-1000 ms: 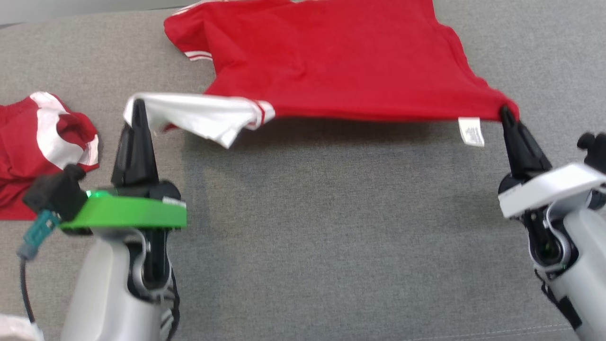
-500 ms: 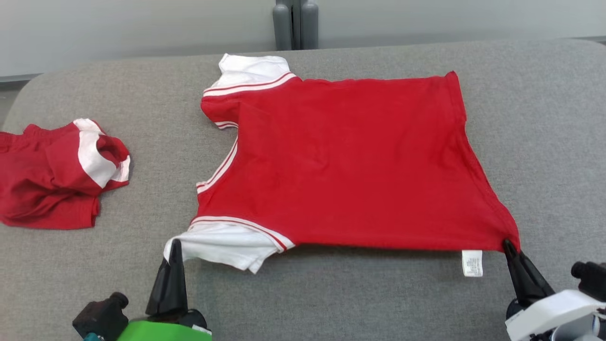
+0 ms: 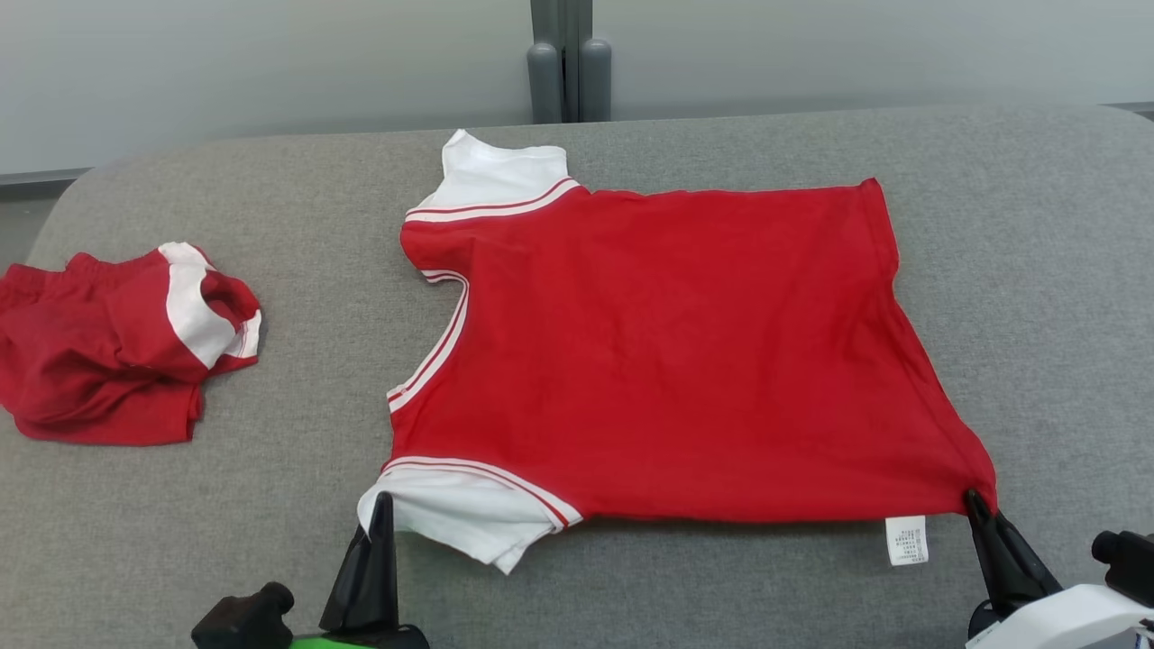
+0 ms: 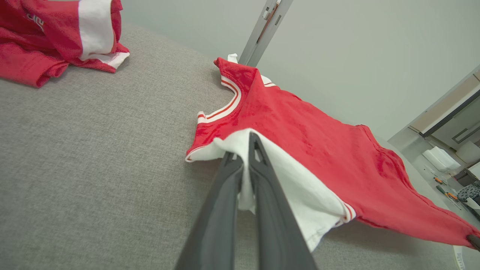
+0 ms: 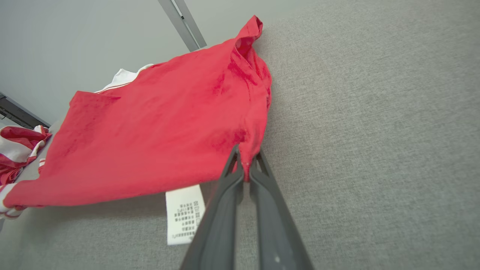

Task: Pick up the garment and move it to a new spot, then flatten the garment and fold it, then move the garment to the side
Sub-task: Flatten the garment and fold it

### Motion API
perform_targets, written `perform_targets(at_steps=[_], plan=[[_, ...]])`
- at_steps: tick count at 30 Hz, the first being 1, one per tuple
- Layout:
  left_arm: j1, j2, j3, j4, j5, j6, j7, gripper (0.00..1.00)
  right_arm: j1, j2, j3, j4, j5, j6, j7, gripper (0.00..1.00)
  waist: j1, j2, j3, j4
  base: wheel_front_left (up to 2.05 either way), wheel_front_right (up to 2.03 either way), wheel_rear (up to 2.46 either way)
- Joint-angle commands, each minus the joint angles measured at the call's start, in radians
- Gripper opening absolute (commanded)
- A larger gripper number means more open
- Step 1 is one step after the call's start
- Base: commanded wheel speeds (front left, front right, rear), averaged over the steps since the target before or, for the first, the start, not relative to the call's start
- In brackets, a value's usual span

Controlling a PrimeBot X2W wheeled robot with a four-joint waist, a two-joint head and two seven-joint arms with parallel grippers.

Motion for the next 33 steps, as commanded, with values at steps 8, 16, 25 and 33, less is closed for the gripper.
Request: perform_targets(at_steps=[8, 16, 25, 33], plan=[[-0.150, 0.035, -0.054, 0.063, 0.050, -0.021, 0.005, 0.00, -0.084, -0.002, 0.000, 0.009, -0.011, -0.002, 0.050, 0.00, 0.0001, 0.0000, 0.015, -0.014, 0.00, 0.00, 0.00], [-0.347, 0.085, -0.080, 0.168, 0.045, -0.030, 0.032, 0.00, -0.230, -0.018, 0.012, 0.060, -0.016, -0.002, 0.108, 0.00, 0.0001, 0.0000, 0.072, -0.034, 0.00, 0.00, 0.00], [-0.541, 0.096, -0.120, 0.364, 0.034, -0.033, 0.025, 0.00, -0.410, 0.007, 0.043, 0.197, -0.016, -0.002, 0.127, 0.17, 0.0001, 0.0000, 0.121, -0.044, 0.00, 0.00, 0.00], [-0.607, 0.077, -0.138, 0.488, 0.032, -0.033, -0.003, 1.00, -0.453, 0.003, 0.074, 0.309, -0.021, -0.002, 0.042, 1.00, 0.0001, 0.0000, 0.112, -0.037, 0.00, 0.00, 0.00]])
